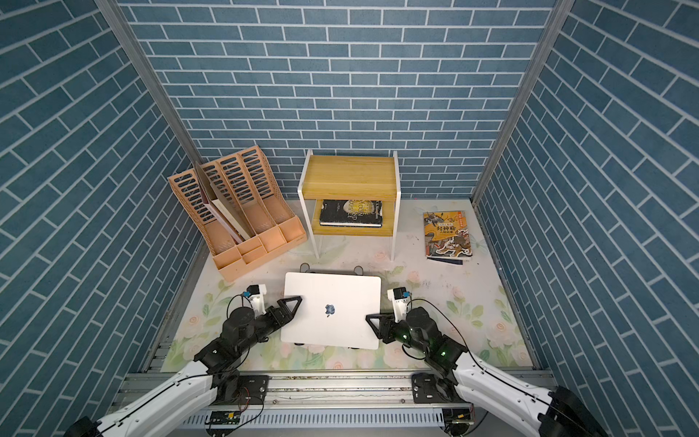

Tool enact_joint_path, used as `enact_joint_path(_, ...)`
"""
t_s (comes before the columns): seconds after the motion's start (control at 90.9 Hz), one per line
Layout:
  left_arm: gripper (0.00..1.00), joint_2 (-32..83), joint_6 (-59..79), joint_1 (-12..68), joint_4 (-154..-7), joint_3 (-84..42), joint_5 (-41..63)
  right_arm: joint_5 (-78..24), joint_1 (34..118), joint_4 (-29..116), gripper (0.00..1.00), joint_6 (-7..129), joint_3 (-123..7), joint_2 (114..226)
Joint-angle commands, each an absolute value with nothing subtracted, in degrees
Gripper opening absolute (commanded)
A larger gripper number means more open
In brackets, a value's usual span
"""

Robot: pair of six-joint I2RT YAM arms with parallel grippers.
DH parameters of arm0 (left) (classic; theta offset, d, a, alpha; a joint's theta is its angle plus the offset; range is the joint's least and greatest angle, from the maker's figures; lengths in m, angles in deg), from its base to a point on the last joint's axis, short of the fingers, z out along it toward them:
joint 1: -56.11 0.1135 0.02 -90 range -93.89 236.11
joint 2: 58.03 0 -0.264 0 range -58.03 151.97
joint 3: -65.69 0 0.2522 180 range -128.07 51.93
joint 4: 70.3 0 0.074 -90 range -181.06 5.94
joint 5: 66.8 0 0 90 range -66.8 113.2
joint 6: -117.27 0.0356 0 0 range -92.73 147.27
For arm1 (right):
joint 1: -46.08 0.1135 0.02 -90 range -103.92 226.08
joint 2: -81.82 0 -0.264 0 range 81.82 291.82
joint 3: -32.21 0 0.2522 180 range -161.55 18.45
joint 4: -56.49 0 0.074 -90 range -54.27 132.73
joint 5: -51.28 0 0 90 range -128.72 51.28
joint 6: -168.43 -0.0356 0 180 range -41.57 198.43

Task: Close the laptop lid and set it aside
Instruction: Pick up the laptop from the computer stand.

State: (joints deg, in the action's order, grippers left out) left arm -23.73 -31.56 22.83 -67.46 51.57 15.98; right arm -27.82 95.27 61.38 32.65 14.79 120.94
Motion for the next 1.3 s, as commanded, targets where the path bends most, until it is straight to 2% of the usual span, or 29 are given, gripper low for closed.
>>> enact_joint_path(0.0,1.0,-23.27,-32.07,22.14,-66.47,52.1,16.22,-25.46,95.42,69.91,0.44,32.81,13.84,121.45)
enact_joint_path(0.726,1.0,-21.73,-33.9,22.01,-72.06,50.11,21.73,-21.35,95.54,78.05,0.34,28.41,12.35,122.86)
enact_joint_path(1.287,1.0,-21.76,-34.08,21.95,-72.02,50.23,21.86,-19.56,97.65,84.26,0.33,28.83,9.33,130.29)
